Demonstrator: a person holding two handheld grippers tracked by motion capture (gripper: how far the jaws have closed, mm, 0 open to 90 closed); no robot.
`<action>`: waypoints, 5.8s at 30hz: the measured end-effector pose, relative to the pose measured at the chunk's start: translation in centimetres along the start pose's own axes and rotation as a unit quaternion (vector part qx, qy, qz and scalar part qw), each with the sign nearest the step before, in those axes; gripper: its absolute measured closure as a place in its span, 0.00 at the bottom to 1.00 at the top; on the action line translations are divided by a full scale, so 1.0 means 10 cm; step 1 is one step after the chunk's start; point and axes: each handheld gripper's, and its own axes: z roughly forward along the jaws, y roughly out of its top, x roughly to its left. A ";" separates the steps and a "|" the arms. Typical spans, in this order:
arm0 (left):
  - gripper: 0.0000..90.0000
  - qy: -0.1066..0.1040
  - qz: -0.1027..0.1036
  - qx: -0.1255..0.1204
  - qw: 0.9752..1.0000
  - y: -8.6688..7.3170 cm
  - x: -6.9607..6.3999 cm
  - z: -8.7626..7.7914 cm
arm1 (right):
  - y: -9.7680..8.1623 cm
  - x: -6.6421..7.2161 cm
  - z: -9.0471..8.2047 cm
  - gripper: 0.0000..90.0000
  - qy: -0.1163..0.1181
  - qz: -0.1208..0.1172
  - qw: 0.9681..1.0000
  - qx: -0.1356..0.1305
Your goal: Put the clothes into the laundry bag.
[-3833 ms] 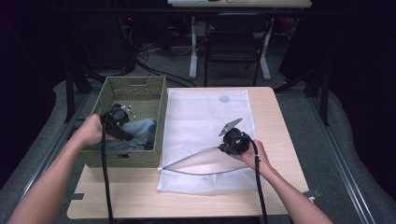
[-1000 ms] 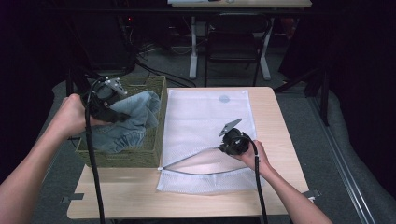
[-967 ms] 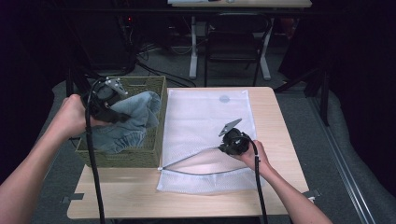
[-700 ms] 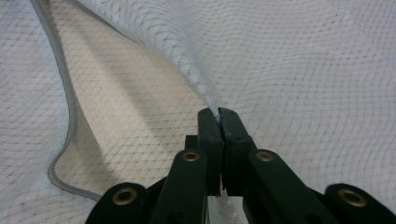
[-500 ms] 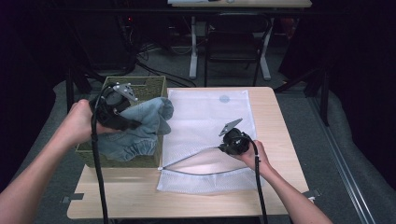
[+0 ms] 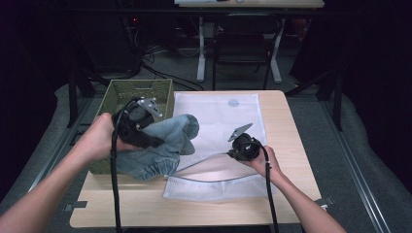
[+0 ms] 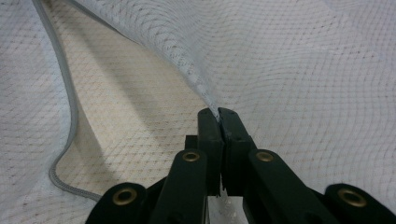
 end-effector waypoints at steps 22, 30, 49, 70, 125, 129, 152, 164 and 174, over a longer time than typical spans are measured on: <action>0.78 -0.078 0.015 0.007 0.997 0.34 -0.21 0.67 | 0.00 0.01 -0.02 0.99 0.000 0.004 1.000 -0.001; 0.78 -0.098 0.003 0.004 0.995 0.35 -0.22 0.95 | -0.01 0.01 -0.04 0.99 0.003 0.006 1.000 -0.008; 0.77 -0.102 -0.025 0.030 0.994 0.17 -0.15 1.61 | 0.00 0.01 -0.09 0.99 0.005 0.013 1.000 -0.023; 0.33 -0.084 -0.026 0.076 0.993 0.39 -0.14 2.07 | 0.01 0.04 -0.17 0.99 0.013 0.016 0.999 -0.032; 0.70 -0.070 -0.178 -0.041 0.981 -0.05 -0.02 2.10 | 0.09 0.12 -0.42 0.99 0.027 0.012 0.997 -0.075; 0.36 -0.055 -0.155 -0.051 0.985 -0.04 -0.05 2.05 | 0.06 0.10 -0.38 0.99 0.026 0.014 0.997 -0.067; 0.55 -0.034 -0.127 -0.064 0.989 -0.32 -0.21 2.14 | 0.06 0.11 -0.35 0.99 0.025 0.013 0.998 -0.061; 0.81 -0.029 -0.154 -0.133 0.979 -0.20 -0.24 1.82 | 0.15 0.15 -0.51 0.99 0.031 0.010 0.994 -0.103; 0.71 -0.039 -0.161 -0.114 0.980 -0.07 -0.21 2.22 | 0.10 0.12 -0.41 0.99 0.041 0.020 0.995 -0.084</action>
